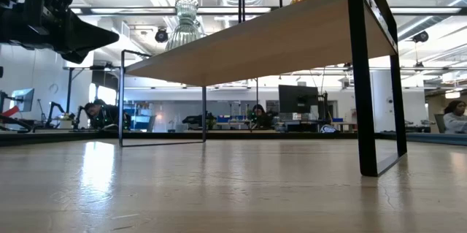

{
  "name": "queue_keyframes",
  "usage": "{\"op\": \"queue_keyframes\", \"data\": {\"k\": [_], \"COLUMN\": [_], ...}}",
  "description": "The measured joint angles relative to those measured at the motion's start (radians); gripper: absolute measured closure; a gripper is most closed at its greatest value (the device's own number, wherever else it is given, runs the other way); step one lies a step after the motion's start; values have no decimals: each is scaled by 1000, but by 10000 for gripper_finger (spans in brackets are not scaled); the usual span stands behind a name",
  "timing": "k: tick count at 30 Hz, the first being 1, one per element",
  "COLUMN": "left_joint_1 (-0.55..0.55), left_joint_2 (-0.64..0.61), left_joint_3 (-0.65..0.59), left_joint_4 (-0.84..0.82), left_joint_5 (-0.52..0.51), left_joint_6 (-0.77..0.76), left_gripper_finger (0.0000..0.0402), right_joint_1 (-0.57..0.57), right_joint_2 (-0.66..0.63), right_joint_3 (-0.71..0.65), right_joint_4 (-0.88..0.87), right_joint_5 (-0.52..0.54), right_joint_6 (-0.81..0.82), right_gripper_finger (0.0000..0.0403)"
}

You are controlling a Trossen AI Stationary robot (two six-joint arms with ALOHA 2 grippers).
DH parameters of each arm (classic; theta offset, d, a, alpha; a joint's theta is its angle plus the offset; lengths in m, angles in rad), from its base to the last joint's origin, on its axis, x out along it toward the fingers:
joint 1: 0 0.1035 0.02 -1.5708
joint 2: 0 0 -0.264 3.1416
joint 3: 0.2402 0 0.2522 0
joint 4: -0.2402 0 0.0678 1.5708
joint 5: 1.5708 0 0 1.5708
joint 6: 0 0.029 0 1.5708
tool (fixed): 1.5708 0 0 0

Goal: Pick & Place candle stick holders
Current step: Put the top orange candle holder on the shelf

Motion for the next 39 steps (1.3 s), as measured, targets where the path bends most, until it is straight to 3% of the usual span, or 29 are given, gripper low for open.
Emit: {"op": "queue_keyframes", "data": {"k": [13, 20, 31, 34, 39], "left_joint_1": [0, 0, 0, 0, 0], "left_joint_2": [0, 0, 0, 0, 0], "left_joint_3": [0, 0, 0, 0, 0], "left_joint_4": [0, 0, 0, 0, 0], "left_joint_5": [0, 0, 0, 0, 0], "left_joint_6": [0, 0, 0, 0, 0], "left_gripper_finger": [384, 383, 383, 383, 383], "right_joint_1": [28, 41, 42, -3, -154], "right_joint_2": [-30, -78, -214, -287, -395], "right_joint_3": [16, 16, 73, 110, 133], "right_joint_4": [1, 1, 7, 2, -6], "right_joint_5": [17, 92, 130, -1, -424], "right_joint_6": [-5, -39, -264, -377, -540], "right_gripper_finger": [192, 193, 193, 194, 219]}}
